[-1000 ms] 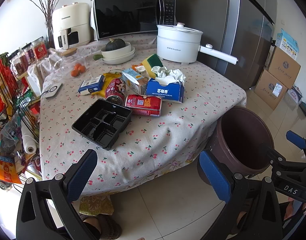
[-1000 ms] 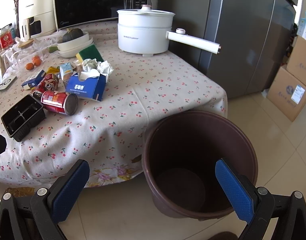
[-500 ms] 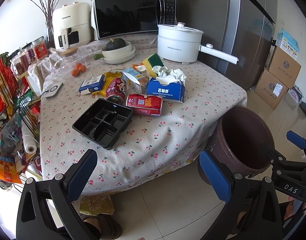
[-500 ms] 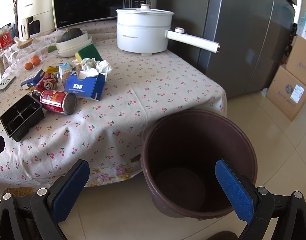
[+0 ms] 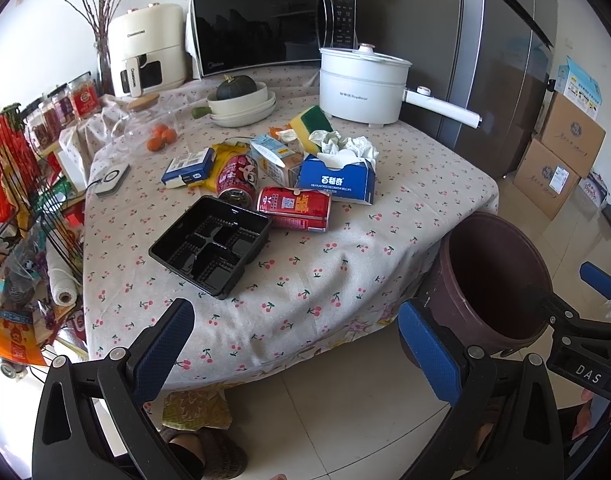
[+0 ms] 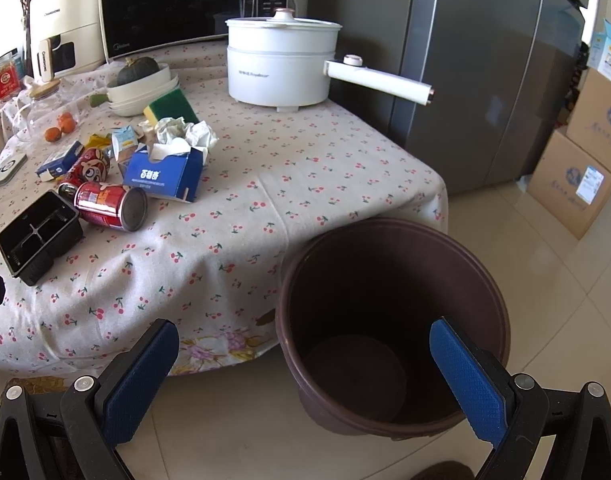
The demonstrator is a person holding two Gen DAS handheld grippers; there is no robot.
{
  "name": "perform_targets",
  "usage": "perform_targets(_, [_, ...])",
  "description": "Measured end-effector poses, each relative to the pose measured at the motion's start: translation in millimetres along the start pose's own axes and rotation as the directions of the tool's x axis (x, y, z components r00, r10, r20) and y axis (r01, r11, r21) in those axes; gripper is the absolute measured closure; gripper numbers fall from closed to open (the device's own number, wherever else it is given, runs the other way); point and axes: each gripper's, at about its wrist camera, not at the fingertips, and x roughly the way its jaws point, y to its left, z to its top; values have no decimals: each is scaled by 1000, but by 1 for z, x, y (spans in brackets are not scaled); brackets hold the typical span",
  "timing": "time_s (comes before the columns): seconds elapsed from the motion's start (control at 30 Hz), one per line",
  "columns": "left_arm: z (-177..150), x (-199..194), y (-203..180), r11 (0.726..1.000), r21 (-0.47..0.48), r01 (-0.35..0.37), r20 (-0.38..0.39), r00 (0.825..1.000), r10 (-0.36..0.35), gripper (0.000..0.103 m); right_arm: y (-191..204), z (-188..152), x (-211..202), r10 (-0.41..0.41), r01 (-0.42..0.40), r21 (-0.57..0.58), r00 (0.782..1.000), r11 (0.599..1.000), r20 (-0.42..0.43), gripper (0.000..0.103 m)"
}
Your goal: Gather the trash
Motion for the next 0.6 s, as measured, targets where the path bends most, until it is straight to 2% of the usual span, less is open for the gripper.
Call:
perform_targets(0.2, [5,5,1,1000,-12,-4,-23,1000,3,0,-1,0,-2,-9,9,4,1000,1000,7,0])
perform_targets(0.33, [17,4,11,996,-33,84,-55,995,-86,0,-3,3,-3,7,-7,8,1000,1000,-7,0])
perform_targets(0.4, [27,6,20,996,-27,90,-70,993,-92,0,-4,6,-4,30,-30,8,999,1000,-23,0])
perform_targets(0.5, [43,13,41,998,-37,54,-78,995,-57,0,-5,18,-1,87,-86,8,994,996,-67,0])
perform_targets(0.6, [59,36,62,994,-65,89,-155,983,-99,0,-3,35,3,138,-138,4,985,990,-106,0])
